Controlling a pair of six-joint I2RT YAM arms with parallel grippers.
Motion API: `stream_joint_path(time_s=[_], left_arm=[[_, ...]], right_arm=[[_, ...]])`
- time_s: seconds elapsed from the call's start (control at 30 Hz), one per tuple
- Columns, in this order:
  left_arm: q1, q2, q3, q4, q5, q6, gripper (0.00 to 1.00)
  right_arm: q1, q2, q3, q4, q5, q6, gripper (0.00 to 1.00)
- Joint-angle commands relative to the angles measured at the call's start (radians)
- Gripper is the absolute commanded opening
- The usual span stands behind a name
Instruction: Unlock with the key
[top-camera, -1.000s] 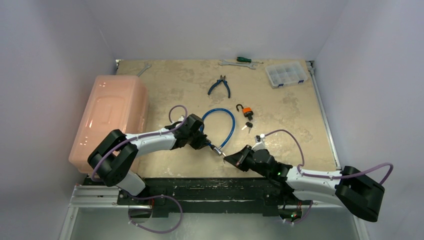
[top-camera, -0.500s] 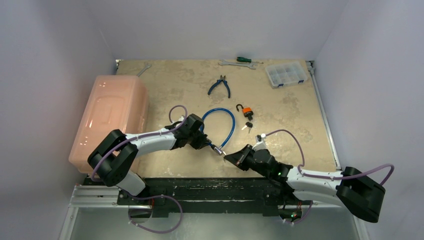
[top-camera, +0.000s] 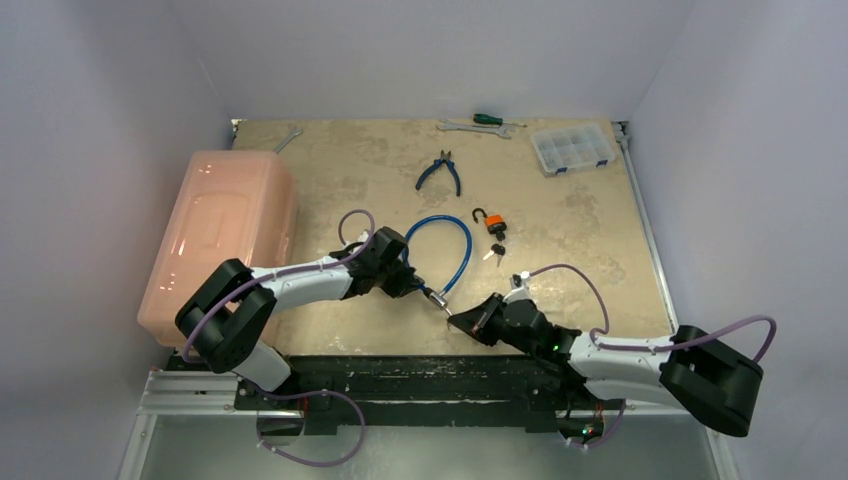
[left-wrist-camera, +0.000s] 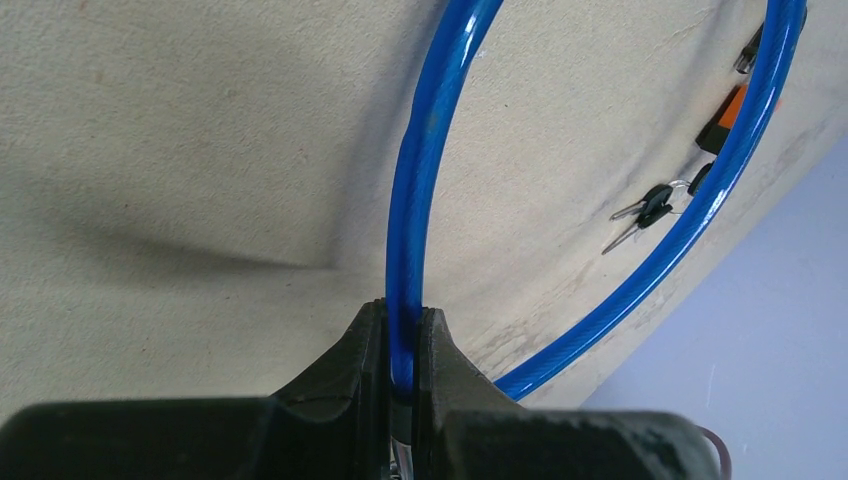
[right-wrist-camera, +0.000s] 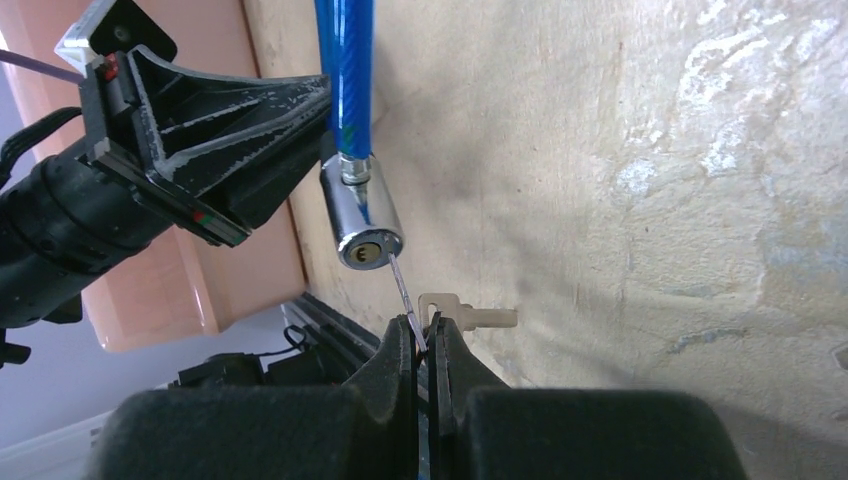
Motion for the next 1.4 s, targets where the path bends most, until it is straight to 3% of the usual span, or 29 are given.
stream_joint_path(time_s=[0.0, 0.57, 1.37], left_arm=[[0.003, -0.007, -0.001, 0.073, 0.021, -0.013, 0.0], [0.003, -0.006, 0.004, 0.063, 0.012, -0.006, 0.0], [0.004, -0.009, 0.004, 0.059, 0.006, -0.006, 0.0]], right_arm=[[0.004, 0.022, -0.02, 0.1, 0.0, 0.027, 0.0], [0.004, -0.077, 0.001, 0.032, 0.049, -0.005, 0.0], [0.004, 0.002, 0.001, 0.077, 0.021, 0.017, 0.0]])
